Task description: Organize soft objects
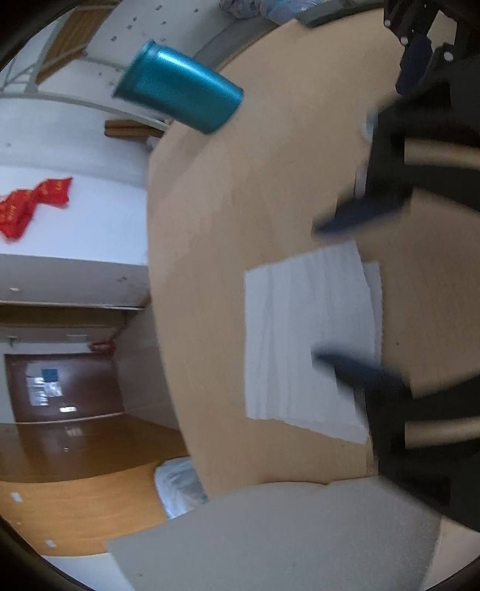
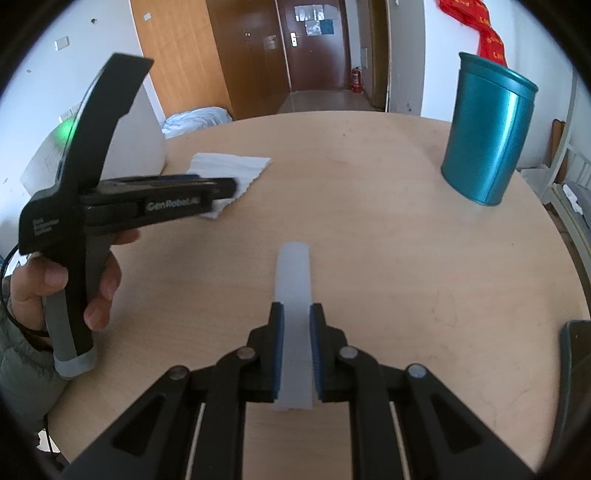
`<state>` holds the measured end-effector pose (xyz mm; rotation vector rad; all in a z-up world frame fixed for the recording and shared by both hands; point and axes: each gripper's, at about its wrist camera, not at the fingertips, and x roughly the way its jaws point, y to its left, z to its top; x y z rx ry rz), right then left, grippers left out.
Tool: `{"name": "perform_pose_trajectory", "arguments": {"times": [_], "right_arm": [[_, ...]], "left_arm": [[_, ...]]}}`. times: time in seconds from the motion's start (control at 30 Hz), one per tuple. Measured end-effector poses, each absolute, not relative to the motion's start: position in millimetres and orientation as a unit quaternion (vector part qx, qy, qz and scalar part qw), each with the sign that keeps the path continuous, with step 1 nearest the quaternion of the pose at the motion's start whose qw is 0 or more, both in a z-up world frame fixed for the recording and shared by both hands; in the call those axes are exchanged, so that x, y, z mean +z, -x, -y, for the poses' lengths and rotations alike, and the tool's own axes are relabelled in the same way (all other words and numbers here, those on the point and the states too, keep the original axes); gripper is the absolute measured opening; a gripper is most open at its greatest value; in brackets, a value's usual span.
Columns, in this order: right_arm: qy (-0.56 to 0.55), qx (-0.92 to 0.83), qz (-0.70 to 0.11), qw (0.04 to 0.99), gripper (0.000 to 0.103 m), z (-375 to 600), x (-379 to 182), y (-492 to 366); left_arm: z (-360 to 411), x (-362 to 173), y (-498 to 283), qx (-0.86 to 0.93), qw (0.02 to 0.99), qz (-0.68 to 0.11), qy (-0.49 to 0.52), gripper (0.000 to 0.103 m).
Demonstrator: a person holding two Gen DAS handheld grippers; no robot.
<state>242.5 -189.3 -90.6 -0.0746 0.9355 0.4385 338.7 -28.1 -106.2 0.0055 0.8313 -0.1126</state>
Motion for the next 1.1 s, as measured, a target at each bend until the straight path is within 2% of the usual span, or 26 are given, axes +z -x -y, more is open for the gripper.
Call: {"name": "perform_pose_trajectory", "arguments": {"times": [0.1, 0.5, 0.63, 0.77, 0.83, 0.97, 1.03, 1.1], "right_arm": [[0.031, 0.211, -0.448, 0.868, 0.017, 190.7, -91.1, -243.5], [0.026, 0.213, -0.447, 0.869, 0.017, 193.3, -91.7, -244.3], [0.025, 0.213, -0.447, 0.869, 0.017, 194.3, -91.8, -244.1], [0.025, 0.212, -0.447, 0.869, 0.017, 193.7, -92.1, -244.3], [0.027, 0.212, -0.447, 0.869, 0.017, 193.0, -91.8, -244.0], [0.026, 0.212, -0.447, 0.869, 0.017, 193.7, -92.3, -244.7], [0.026, 0.212, -0.447, 0.869, 0.017, 193.1, -92.8, -244.5], [0.027, 0.211, -0.446, 0.869, 0.017, 192.7, -92.5, -244.4]], "left_arm": [[34.3, -99.2, -336.2, -0.044, 0.924, -0.38, -0.02, 0.083], [35.2, -122.2, -358.1, -0.018, 0.904, -0.426, -0.02, 0.082], [29.3, -124.9, -358.1, -0.012, 0.901, -0.433, -0.012, 0.077], [23.9, -122.4, -356.2, -0.01, 0.902, -0.432, -0.007, 0.062], [27.2, -119.7, -355.5, -0.011, 0.903, -0.429, -0.013, 0.043], [28.2, -119.2, -355.1, -0.012, 0.904, -0.428, -0.02, 0.028], [29.4, -119.6, -354.1, -0.011, 0.903, -0.428, -0.023, 0.01], [26.7, -120.1, -352.9, -0.006, 0.903, -0.429, -0.022, 0.006]]}}
